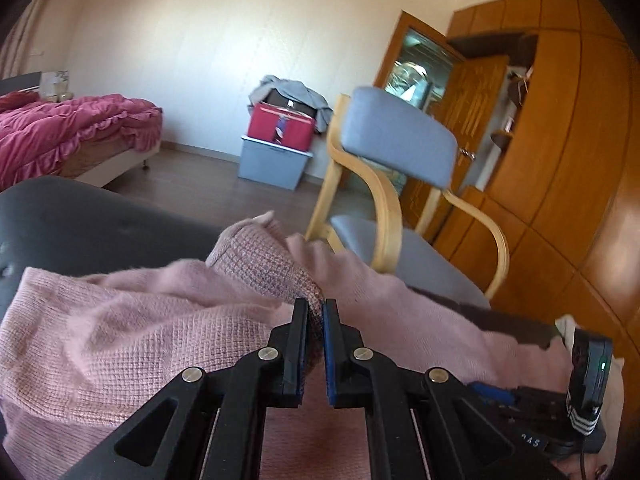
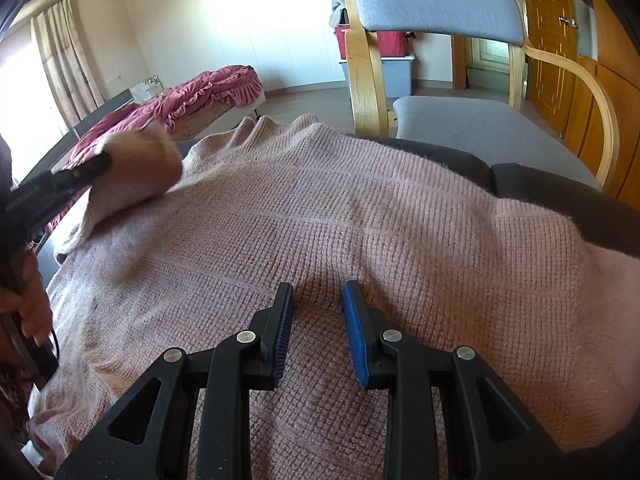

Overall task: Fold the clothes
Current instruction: 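Fold the sleeve across the sweater body with the left tool and release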

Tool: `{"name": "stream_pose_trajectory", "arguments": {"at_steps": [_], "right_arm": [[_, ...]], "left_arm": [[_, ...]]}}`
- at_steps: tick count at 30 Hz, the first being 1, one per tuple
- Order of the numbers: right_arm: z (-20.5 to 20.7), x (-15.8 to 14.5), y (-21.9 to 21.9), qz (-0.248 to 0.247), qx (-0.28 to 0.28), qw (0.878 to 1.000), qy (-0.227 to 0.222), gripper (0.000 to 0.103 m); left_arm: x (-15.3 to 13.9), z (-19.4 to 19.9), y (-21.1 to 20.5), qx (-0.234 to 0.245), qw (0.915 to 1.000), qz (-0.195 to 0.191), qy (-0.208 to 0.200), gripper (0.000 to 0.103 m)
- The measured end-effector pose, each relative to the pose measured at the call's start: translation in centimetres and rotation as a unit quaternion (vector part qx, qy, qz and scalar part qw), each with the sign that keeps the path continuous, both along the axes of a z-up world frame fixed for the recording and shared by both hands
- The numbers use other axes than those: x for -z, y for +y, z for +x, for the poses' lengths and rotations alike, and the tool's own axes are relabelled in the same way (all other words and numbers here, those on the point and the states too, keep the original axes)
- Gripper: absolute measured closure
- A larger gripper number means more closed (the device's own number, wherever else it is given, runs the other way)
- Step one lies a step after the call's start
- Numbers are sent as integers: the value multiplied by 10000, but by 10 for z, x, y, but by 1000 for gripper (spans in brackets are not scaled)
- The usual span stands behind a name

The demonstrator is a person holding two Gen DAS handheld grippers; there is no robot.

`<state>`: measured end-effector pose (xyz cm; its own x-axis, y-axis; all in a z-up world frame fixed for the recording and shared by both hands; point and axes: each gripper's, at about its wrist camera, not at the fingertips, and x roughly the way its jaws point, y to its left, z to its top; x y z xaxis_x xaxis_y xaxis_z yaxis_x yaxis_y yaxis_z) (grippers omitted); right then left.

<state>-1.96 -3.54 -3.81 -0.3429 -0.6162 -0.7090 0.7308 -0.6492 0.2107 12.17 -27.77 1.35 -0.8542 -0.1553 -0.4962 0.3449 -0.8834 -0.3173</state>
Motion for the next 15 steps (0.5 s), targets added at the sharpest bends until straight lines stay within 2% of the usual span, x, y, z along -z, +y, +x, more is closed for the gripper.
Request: {"name": "stream_pose_trajectory", "arguments": {"at_steps": [13, 15], "right_arm": [[0, 1, -1, -34, 0, 10000, -33, 75], [0, 1, -1, -35, 0, 10000, -36, 75]], "left_arm": [[16, -4, 32, 885, 9954, -52, -369, 97], [25, -11, 36, 1103, 9912, 39, -737, 97]]}}
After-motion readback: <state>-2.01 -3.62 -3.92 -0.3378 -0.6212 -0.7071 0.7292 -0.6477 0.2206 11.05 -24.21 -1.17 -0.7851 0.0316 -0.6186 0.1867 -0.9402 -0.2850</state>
